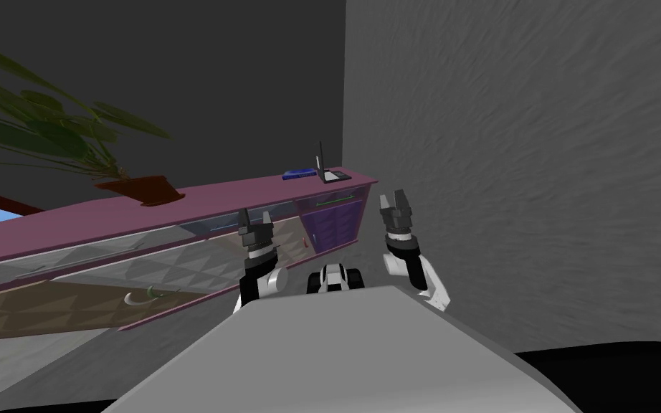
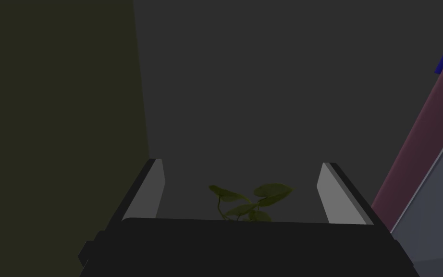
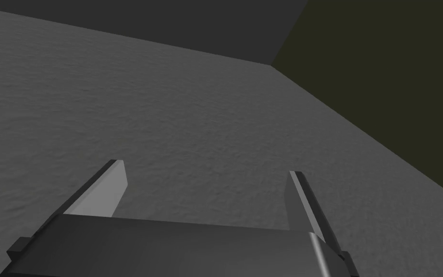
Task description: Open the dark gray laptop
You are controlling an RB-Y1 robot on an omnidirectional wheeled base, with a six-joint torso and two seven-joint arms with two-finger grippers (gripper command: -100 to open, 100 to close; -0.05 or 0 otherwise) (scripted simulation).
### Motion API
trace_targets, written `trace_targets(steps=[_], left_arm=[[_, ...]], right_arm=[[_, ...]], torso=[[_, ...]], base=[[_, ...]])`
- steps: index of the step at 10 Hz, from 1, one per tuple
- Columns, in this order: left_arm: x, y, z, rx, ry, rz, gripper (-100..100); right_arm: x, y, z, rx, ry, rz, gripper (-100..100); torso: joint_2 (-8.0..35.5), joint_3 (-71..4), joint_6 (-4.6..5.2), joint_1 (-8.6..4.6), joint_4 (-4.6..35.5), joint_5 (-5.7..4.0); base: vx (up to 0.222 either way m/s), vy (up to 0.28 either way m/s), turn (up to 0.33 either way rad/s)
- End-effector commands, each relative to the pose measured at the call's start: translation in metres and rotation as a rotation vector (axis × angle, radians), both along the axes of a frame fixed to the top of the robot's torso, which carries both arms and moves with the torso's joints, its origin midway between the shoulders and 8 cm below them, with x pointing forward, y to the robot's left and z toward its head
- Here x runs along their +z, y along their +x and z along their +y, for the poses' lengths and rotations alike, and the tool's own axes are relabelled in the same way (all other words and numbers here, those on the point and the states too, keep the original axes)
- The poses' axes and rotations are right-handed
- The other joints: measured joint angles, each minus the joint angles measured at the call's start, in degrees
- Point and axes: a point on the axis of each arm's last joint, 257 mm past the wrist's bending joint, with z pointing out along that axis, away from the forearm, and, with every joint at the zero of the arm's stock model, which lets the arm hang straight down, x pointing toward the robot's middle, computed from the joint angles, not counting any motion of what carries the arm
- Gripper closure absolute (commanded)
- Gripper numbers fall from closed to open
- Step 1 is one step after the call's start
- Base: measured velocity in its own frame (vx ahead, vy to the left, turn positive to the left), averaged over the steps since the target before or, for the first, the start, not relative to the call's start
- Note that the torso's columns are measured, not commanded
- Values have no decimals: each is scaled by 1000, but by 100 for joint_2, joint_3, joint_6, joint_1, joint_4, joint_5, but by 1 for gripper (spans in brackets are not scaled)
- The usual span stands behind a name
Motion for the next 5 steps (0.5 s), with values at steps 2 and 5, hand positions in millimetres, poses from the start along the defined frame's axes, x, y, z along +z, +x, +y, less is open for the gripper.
trace_targets(steps=[2, 5], left_arm=[[0, 0, 0, 0, 0, 0, 0], [0, 0, 0, 0, 0, 0, 0]], right_arm=[[11, 11, 34, 39, -125, -48, -100], [15, 15, 53, 50, -209, -76, -100]], torso=[[-2, -2, 0, 6, 0, 2], [0, -1, 0, -6, 0, -1]], base=[[-13, -31, -15], [-13, -40, -16]])
